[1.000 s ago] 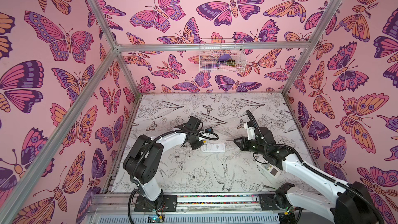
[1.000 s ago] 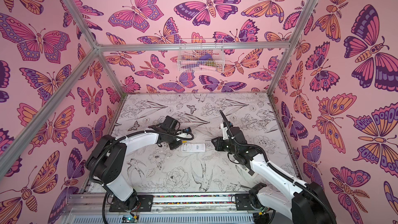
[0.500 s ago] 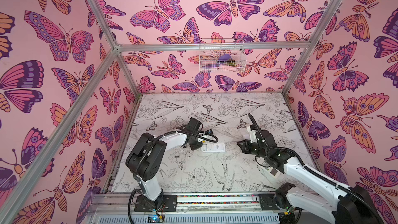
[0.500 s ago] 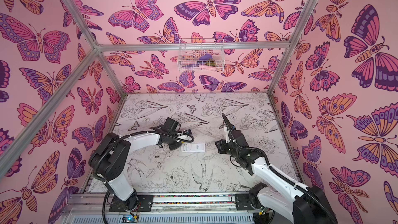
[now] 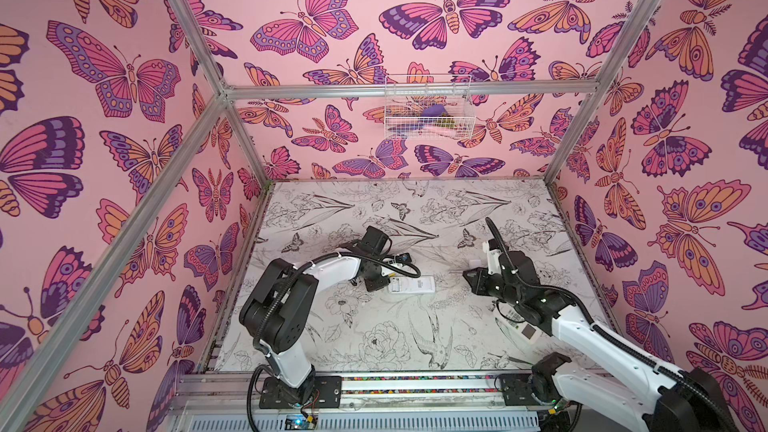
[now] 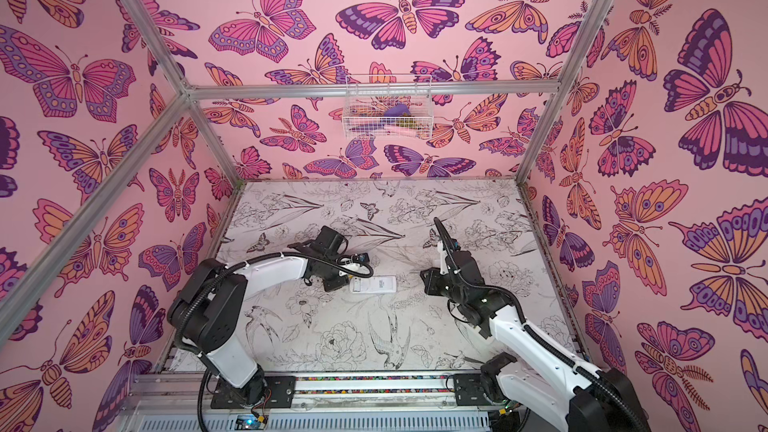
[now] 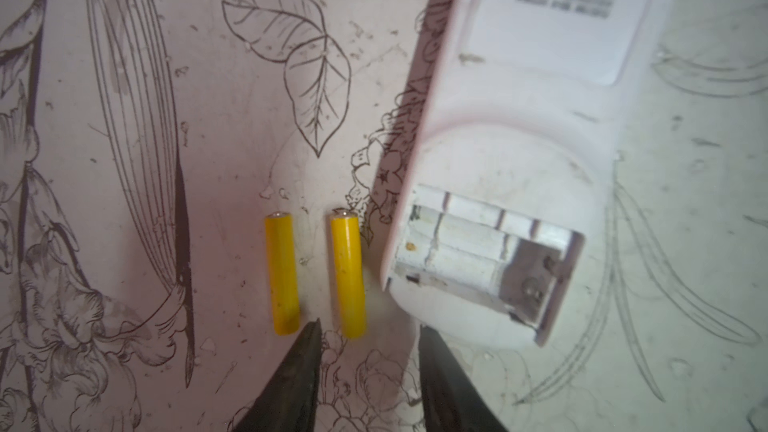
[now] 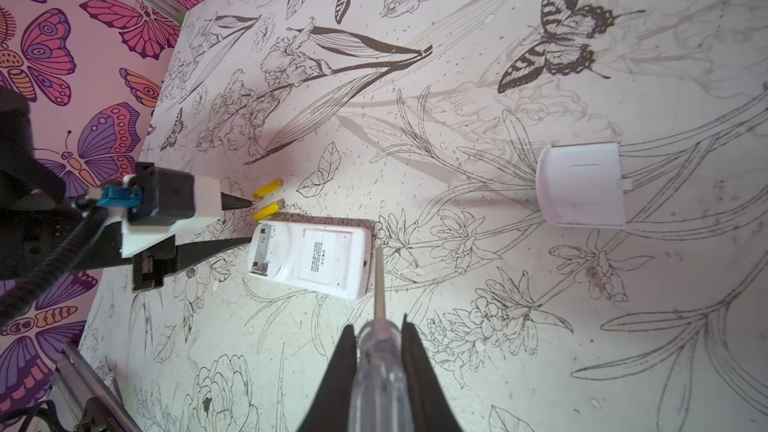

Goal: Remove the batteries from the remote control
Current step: 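Withdraw the screwdriver with the right gripper while the left gripper lowers the remote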

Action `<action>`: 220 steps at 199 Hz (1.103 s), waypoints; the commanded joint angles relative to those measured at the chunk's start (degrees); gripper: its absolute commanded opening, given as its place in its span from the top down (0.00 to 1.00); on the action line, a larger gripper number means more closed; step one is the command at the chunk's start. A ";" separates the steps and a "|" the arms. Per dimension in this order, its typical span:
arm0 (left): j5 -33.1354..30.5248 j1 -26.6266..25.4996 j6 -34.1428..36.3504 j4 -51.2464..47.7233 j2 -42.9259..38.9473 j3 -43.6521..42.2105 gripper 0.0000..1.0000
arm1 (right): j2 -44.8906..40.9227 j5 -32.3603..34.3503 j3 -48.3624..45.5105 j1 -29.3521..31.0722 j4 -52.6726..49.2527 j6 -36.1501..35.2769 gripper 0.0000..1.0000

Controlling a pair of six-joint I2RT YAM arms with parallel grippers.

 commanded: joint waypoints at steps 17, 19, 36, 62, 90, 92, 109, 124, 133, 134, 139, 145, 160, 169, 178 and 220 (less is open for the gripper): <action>5.70 -1.07 1.62 -7.27 -3.59 4.07 0.45 | -0.98 2.36 -0.43 -0.82 -1.38 -1.18 1.00; 5.87 -1.11 1.62 -7.52 -3.61 4.28 0.44 | -1.03 2.36 -0.46 -0.84 -1.39 -1.05 1.00; 7.62 -1.64 0.95 -9.44 -4.00 6.08 0.41 | -1.08 2.14 -0.65 -1.21 -0.70 -0.58 1.00; 12.21 -2.48 0.74 -10.10 -3.64 7.27 0.31 | -0.84 2.36 -0.82 -1.36 -0.52 -1.01 1.00; 13.34 -3.63 0.70 -10.46 -2.22 8.82 0.22 | -1.12 1.31 -0.82 -1.66 -0.20 -0.55 1.00; 13.49 -3.66 0.73 -10.47 -2.17 8.92 0.22 | -1.15 1.31 -0.82 -1.67 -0.26 -0.65 1.00; 14.09 -3.67 0.74 -10.50 -0.63 9.77 0.18 | -1.47 1.64 -1.39 -1.62 -0.39 -0.76 1.00; 13.62 -3.98 0.44 -10.50 0.78 10.56 0.15 | -2.10 1.63 -1.69 -1.73 -0.69 -0.10 1.00; 13.25 -4.08 0.84 -10.48 1.48 10.98 0.14 | -2.43 1.31 -1.80 -1.75 -0.66 -0.11 1.00; 13.24 -4.05 0.92 -10.45 1.55 10.98 0.14 | -2.50 1.22 -1.80 -1.75 -0.69 -0.15 1.00; 13.22 -4.18 1.36 -10.42 1.93 10.98 0.14 | -2.63 1.20 -1.79 -1.79 -0.82 -0.39 1.00; 13.30 -4.15 1.93 -10.42 2.53 11.12 0.13 | -2.77 1.29 -1.92 -1.76 -0.88 -0.67 1.00; 13.56 -4.21 2.60 -10.33 4.28 11.62 0.12 | -2.90 1.79 -2.32 -1.83 -1.05 -0.76 1.00; 13.17 -4.45 2.25 -10.38 5.43 12.38 0.12 | -2.92 1.67 -2.32 -1.84 -1.23 -0.33 1.00; 12.39 -4.78 1.90 -10.35 6.38 12.96 0.11 | -2.93 1.05 -2.41 -1.84 -0.82 -0.12 1.00; 11.52 -5.50 2.07 -10.15 10.51 14.12 0.09 | -2.72 1.11 -2.23 -1.93 -1.48 -0.79 1.00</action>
